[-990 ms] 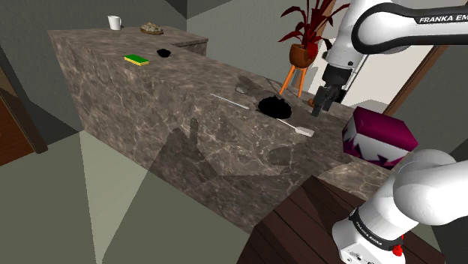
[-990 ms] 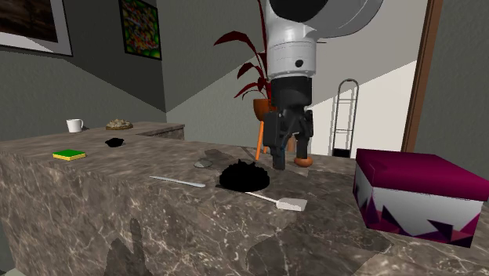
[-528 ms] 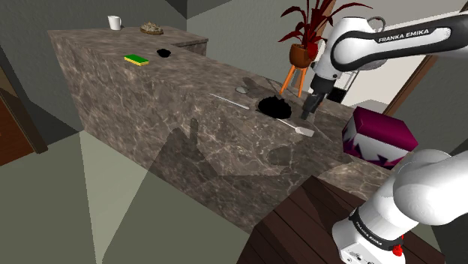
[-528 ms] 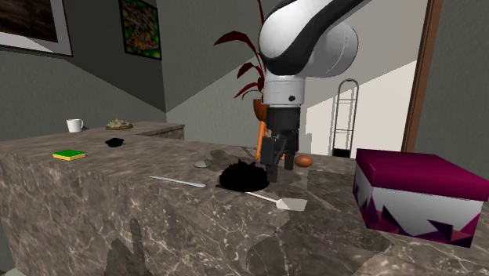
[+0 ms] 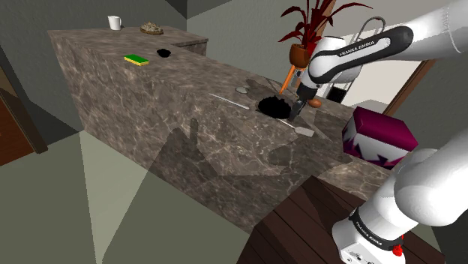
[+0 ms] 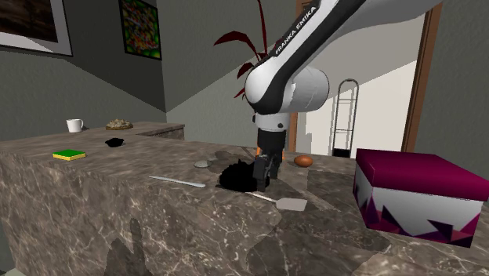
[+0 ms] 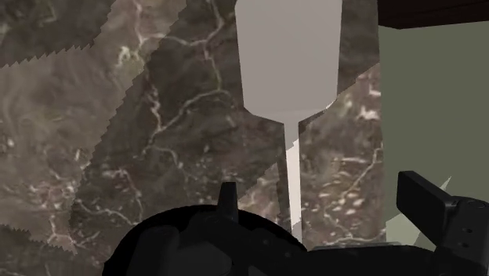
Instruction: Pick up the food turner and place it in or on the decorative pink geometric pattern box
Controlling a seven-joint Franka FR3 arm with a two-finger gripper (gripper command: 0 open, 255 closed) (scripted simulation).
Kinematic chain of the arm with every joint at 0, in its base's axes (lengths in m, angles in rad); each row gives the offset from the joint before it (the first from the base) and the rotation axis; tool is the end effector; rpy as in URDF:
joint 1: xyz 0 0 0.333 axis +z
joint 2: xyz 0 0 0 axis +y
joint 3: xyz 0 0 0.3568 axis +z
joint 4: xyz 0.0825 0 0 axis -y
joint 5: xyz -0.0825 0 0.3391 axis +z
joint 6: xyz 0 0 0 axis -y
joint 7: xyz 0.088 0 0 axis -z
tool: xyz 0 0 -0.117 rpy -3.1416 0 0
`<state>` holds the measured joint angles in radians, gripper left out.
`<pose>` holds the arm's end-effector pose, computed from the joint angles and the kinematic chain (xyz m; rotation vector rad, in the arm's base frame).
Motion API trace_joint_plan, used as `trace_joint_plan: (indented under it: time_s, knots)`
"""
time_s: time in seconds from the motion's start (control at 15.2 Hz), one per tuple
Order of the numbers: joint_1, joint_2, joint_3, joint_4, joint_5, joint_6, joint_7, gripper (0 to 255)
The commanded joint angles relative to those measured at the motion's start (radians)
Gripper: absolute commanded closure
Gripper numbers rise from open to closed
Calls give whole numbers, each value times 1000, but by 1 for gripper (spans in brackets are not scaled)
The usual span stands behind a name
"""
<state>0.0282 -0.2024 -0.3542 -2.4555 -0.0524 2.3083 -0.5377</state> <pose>0.3960 -0.1398 0.4319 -3.1067 -0.3923 -0.0825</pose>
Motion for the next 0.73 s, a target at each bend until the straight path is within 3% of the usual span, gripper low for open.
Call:
trace_joint_plan:
  time_s: [0.0, 0.4, 0.66]
  knots:
    - [4, 33, -8, 4, 14, 35, -25, 0]
    - [11, 104, -16, -25, 47, 131, -50, 0]
    - [11, 104, -16, -25, 47, 131, -50, 0]
